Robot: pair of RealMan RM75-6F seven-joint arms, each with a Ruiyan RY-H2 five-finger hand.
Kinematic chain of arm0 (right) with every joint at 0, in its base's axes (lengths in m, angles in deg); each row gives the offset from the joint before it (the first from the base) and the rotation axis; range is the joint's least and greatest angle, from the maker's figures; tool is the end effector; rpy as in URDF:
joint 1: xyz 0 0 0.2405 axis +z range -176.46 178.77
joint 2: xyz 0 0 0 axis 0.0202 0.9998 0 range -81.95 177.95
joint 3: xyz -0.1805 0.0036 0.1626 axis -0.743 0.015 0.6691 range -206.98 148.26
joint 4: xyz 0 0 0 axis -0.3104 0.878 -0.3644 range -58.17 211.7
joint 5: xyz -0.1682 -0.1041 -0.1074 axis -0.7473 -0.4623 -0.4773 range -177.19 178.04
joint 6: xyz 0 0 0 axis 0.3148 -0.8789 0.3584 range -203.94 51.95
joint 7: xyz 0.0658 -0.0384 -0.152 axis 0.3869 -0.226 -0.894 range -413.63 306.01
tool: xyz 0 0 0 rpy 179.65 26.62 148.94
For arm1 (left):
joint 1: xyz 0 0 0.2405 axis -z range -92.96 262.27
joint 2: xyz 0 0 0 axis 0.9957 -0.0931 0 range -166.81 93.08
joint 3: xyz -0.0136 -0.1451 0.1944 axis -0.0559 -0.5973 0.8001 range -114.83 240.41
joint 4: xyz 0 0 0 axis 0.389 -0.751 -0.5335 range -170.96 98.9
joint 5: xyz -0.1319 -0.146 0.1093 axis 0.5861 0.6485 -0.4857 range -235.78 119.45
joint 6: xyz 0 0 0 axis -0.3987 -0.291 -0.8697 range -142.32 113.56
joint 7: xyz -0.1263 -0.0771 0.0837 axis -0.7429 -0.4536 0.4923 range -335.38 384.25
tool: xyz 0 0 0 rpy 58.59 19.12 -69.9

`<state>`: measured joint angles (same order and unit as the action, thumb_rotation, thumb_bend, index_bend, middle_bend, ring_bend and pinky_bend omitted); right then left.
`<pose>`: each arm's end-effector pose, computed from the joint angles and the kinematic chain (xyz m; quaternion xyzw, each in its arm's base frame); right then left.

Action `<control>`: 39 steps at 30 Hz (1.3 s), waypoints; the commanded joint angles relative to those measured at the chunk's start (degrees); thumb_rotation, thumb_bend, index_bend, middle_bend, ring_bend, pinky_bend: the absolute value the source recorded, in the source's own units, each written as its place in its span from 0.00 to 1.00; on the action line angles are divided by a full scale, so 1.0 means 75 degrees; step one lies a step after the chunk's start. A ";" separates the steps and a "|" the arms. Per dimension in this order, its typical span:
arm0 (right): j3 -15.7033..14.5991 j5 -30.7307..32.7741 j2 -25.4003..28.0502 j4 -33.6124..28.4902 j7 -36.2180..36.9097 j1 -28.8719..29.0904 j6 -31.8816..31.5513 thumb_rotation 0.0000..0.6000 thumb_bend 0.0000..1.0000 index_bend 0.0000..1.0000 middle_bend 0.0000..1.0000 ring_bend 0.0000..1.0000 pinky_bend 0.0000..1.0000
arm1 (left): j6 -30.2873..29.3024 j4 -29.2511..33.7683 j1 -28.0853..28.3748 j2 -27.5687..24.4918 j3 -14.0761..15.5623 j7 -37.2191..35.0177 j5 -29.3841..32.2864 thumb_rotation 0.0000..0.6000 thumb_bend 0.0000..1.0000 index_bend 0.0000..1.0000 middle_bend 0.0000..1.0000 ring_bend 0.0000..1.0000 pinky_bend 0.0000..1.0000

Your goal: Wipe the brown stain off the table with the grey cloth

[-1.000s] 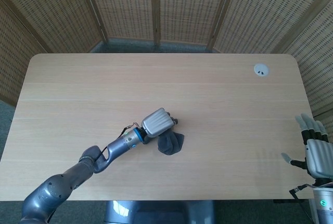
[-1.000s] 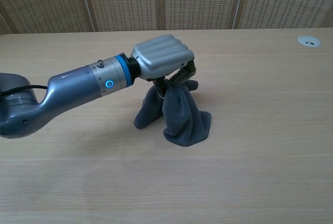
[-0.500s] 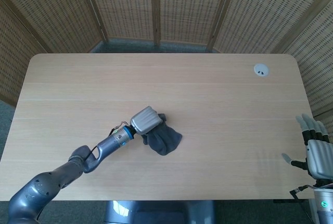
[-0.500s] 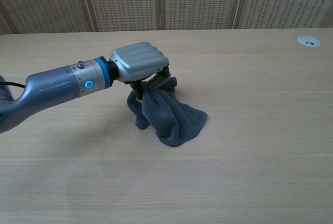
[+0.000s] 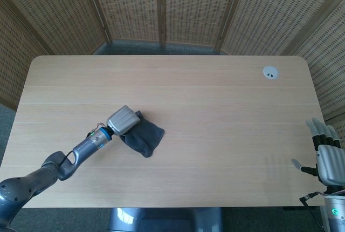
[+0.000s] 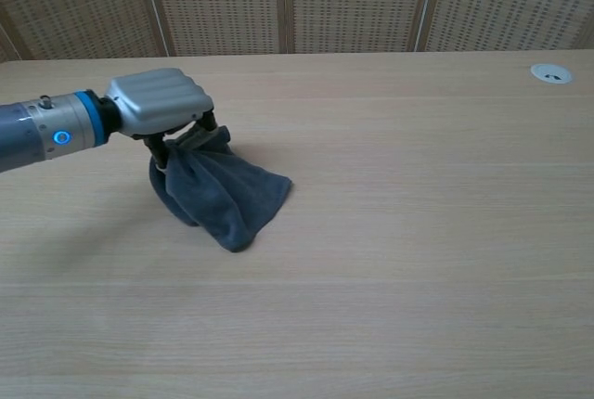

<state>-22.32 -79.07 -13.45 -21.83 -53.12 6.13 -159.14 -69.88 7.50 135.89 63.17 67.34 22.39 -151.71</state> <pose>-0.2974 -0.2217 0.1560 0.5413 -0.4232 0.4080 0.6011 -0.1692 0.4045 -0.0757 -0.8712 -0.1240 -0.3019 0.3667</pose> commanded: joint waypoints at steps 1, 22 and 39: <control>-0.0008 -0.0019 -0.0002 -0.0011 -0.0011 -0.0001 -0.0007 1.00 0.00 0.00 0.00 0.00 0.00 | -0.0114 0.0121 -0.0242 -0.0348 0.0088 0.0046 0.0047 1.00 0.14 0.76 0.76 0.72 0.98; -0.0106 -0.0154 -0.0103 -0.0062 -0.0270 0.0033 0.0027 1.00 0.00 0.00 0.00 0.00 0.00 | -0.1091 0.0888 -0.0893 -0.2145 -0.1258 -0.0226 0.1287 1.00 0.15 0.76 0.76 0.72 0.98; -0.0126 -0.0062 -0.0130 -0.0011 -0.0302 0.0089 0.0191 1.00 0.00 0.00 0.00 0.00 0.00 | -0.0009 0.1302 -0.0594 -0.1072 -0.2659 0.0565 0.3467 1.00 0.15 0.76 0.74 0.72 0.98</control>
<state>-23.23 -79.57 -14.41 -21.92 -55.35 6.76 -157.75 -71.17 17.02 130.84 52.85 50.05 23.82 -129.37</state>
